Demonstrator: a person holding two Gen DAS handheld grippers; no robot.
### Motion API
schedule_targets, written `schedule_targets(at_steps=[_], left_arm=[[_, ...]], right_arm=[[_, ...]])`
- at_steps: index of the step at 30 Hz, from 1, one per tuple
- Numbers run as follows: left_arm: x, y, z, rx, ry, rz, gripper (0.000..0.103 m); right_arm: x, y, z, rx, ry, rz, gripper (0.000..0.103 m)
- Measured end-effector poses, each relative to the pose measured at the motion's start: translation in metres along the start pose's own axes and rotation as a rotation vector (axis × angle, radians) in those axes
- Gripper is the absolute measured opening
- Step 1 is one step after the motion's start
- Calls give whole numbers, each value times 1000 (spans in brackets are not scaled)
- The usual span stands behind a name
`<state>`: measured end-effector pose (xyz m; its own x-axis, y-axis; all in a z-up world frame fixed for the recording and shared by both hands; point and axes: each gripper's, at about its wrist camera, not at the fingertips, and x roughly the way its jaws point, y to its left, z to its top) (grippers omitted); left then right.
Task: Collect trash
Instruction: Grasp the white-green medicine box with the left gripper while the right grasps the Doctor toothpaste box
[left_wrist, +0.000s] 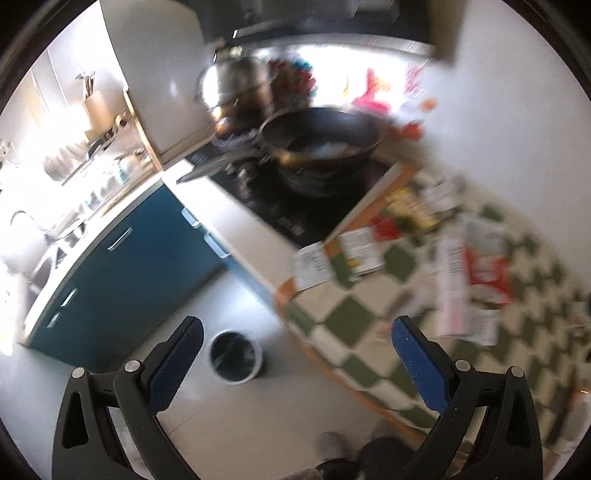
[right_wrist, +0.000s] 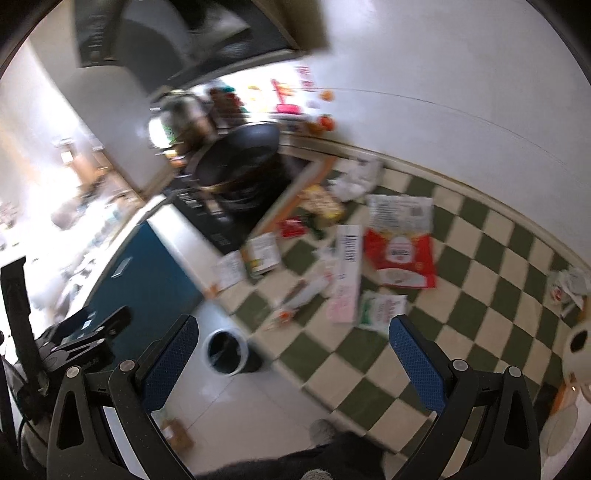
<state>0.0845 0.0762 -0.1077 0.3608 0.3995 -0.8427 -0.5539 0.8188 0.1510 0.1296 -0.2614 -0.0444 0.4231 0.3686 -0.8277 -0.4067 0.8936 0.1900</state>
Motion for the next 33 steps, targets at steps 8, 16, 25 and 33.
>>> schedule_targets(at_steps=[8,16,25,33], left_arm=[[159,20,24,-118,318,19,103],[271,1,53,-271,551,-71,102],[275,-72,76,-206,565,-200,102],[274,-123,69,-42,588,-120,69]], right_arm=[[173,-48,50,76,170,-184,103],[307,-56,59,81,343,-221,95],[359,-59,57,29,411,-256,51],[366,-77,61,24,403,-280,48]])
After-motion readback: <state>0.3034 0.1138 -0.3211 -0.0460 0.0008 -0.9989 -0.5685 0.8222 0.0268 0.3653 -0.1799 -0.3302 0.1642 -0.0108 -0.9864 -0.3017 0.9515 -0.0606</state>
